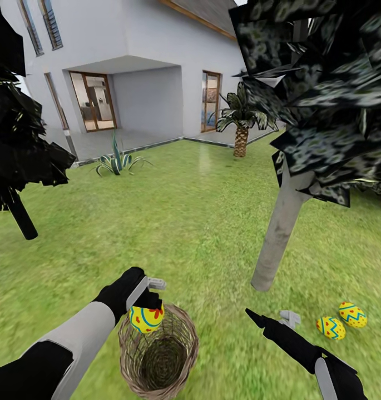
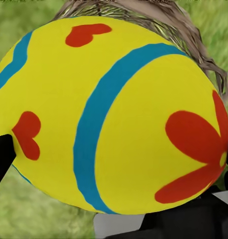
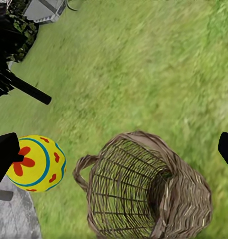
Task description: Take the three Easter eggs out of the wicker basket on the lawn in the garden, then place them on the lawn next to a single tree (choose any tree) so that all three eggs are next to the same tree and none are left in the basket.
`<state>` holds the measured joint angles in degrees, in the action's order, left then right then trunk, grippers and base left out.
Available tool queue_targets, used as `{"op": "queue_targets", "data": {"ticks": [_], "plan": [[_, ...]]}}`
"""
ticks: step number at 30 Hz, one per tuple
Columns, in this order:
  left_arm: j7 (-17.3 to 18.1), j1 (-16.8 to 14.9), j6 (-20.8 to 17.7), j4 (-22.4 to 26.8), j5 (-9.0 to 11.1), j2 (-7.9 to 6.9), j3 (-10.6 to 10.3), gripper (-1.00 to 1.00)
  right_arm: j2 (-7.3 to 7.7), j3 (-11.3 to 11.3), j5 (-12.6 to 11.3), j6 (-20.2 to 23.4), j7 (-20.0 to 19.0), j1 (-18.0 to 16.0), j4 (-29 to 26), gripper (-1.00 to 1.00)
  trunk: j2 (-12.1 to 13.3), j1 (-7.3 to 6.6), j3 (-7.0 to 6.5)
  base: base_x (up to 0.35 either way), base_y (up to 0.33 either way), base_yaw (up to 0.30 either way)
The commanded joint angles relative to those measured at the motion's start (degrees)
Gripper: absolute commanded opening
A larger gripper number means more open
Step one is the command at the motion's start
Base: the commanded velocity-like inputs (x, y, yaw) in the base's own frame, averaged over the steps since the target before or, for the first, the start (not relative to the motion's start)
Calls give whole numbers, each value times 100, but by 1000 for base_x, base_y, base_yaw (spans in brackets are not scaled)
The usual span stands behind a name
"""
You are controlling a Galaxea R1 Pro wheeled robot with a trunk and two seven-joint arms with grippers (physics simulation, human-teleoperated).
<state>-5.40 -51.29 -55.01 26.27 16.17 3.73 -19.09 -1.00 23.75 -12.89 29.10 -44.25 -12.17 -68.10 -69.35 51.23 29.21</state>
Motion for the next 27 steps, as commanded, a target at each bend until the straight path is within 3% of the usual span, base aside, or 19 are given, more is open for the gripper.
{"op": "queue_targets", "data": {"ticks": [1, 27], "plan": [[-58, -4, -19, 8, 62, -4, -34, -100, -5, 15, -31, 43, -14, -5, -2, 100, 38, -23, -13, 0, 0, -27], [-167, -4, -16, 14, 62, -4, -37, -100, -5, 7, -21, 51, -14, -5, -2, 100, 1081, -594, -622, 0, 0, -190]]}}
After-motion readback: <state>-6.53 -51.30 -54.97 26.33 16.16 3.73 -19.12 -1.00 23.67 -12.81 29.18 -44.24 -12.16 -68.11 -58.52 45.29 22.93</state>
